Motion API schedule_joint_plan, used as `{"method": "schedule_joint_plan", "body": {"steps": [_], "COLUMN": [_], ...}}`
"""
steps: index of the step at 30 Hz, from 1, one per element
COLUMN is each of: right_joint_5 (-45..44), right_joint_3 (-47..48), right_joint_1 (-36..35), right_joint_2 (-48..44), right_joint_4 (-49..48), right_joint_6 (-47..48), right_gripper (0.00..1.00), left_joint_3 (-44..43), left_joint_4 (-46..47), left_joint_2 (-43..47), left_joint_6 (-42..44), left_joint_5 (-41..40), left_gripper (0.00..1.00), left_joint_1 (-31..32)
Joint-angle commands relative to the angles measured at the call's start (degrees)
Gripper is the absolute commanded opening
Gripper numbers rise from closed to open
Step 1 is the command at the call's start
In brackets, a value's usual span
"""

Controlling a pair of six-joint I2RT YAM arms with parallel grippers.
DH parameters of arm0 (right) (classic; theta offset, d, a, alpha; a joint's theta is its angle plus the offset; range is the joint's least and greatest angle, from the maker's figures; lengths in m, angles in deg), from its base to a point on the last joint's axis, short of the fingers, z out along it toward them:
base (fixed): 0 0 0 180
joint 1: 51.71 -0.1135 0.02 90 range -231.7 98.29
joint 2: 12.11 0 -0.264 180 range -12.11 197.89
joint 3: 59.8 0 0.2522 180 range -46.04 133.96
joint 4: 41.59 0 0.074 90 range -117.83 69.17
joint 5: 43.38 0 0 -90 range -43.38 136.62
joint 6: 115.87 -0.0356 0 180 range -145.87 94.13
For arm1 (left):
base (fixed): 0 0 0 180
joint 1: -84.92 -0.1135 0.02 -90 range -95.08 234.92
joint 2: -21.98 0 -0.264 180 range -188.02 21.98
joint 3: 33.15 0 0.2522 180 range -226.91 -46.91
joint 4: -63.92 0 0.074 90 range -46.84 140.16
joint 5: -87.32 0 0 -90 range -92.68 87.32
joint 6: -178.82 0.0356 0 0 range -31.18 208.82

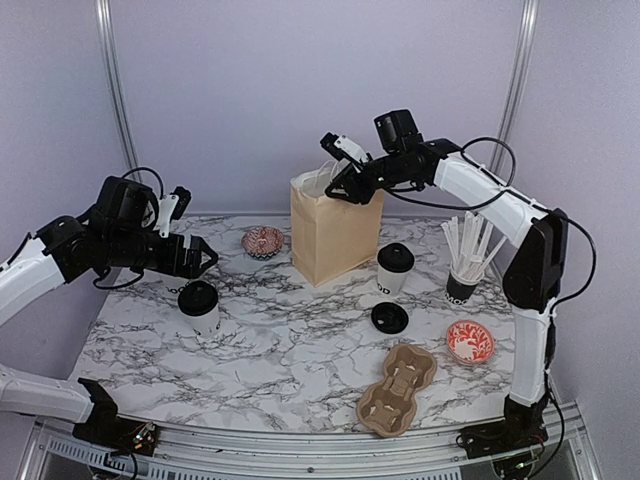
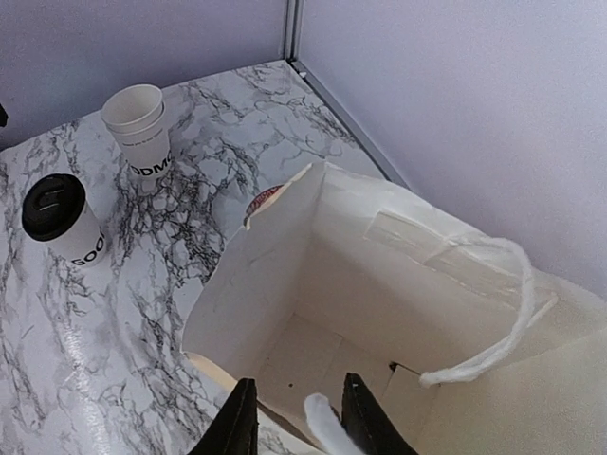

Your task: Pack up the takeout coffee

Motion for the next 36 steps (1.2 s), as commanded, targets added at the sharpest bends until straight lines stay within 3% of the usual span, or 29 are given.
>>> {"method": "schedule_joint_plan", "body": {"steps": [1,5,7,18,23,30,36], "right_joint_5": [8.08,12.15,14.14,21.47,22.37,21.06,17.50], "right_joint_3": [1.78,-0.80,-1.93,-12.14,-15.72,-24.07,-21.98], "right_joint_1": [0.14,-0.74,-1.65,-10.55,-13.22,-15.81,-16.15], "right_joint_2": [-0.55,-2.89,-4.57,-12.83,-15.33,-21.15,-20.85], "right_joint_4": [1.11,0.62,0.80,1.88,3.10,-1.44,-4.85], "right_joint_6": [-0.35,-0.17,0.41,5.81,7.09,6.24,1.85], "right_gripper": [0.23,0.07,0.04,0.04,0.05,0.05,0.01], "left_joint_3": [-2.31,-3.58,-4.34,-5.07,-3.88,-6.92,-9.88], "left_joint_4": [4.61,6.93,7.63,12.19,13.82,11.14,6.73], "left_joint_2": [0.89,0.57,0.25,3.18,4.71,1.13,-0.89], "left_joint_6": [-0.35,-0.41,-0.42,0.85,1.89,-3.96,-6.53], "left_joint_5": [-0.69,-0.02,0.96,0.86,5.27,13.63,5.69], "left_gripper": [0.99,0.99,0.99,0.99,0.98,0.80,0.86], "left_joint_1": [0.69,0.78,0.78,1.15,1.39,2.50,11.51]}}
